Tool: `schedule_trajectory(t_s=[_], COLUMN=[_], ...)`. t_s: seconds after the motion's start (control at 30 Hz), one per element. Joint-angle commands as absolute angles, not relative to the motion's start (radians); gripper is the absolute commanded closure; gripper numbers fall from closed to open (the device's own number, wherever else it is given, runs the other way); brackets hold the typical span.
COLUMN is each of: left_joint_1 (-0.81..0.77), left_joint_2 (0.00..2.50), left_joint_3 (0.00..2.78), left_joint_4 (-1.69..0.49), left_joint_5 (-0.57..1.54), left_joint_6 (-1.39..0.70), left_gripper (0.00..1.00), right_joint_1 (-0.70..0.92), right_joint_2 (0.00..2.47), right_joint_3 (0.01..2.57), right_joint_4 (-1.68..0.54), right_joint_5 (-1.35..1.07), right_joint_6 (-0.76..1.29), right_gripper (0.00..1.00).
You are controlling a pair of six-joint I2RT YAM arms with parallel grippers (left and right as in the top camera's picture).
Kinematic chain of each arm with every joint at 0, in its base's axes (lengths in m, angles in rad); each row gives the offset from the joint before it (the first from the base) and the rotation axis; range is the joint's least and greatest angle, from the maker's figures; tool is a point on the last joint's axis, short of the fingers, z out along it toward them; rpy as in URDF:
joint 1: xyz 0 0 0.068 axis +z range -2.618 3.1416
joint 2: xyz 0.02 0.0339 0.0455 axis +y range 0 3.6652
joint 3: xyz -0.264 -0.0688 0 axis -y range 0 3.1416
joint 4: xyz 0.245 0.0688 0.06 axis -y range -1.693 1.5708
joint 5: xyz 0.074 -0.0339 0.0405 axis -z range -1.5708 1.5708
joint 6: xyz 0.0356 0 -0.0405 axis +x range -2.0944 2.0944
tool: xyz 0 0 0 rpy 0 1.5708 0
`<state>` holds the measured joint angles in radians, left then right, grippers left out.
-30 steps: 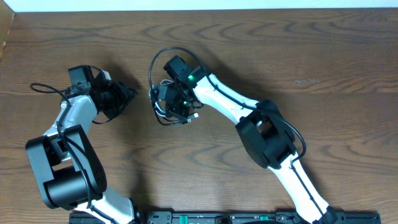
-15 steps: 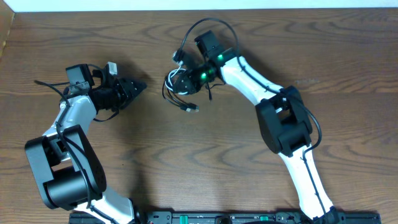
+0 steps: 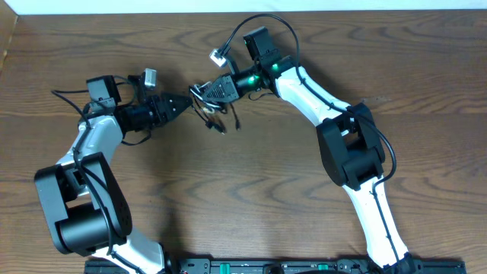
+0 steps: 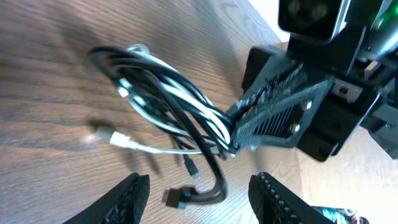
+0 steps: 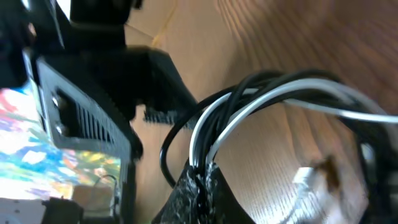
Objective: Untangle cables
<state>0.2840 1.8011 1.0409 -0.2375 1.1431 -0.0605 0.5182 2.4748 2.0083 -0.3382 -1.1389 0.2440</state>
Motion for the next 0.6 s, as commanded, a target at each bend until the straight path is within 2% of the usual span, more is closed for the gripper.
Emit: schedule_trajectory(t_s=[0.0, 0.3, 0.4, 0.43, 0.57], left_joint_1=[0.284, 0.284, 0.284, 0.284, 0.292], left_joint_2=[1.786, 1.786, 1.786, 1.786, 1.786], left_joint_3=[1.047, 1.047, 1.047, 1.047, 1.047], left_joint_4=[-0.237, -0.233, -0.234, -0.239, -0.292], left_joint_5=[1.171, 1.168, 1.028, 0.964, 0.701], left_joint_6=[-0.033, -0.034, -0.099, -0.145, -0.312], left_gripper=[0.45, 0.45, 0.44, 0.45, 0.44], right_joint_1=[0.516, 0.516, 0.517, 0.519, 0.528], right_joint_2=[2.458, 2.458, 2.458, 2.458, 2.458], right_joint_3=[2.022, 2.021, 2.021, 2.021, 2.021], right_joint_4=[-0.271, -0.184, -0.237, -0.263, -0.398], right_joint_5=[-1.198, -1.211, -1.212, -1.211, -1.166], right_joint_6=[0.389, 0.492, 0.416, 0.382, 0.201], right_gripper=[0.99, 0.99, 0.98, 0.97, 0.78])
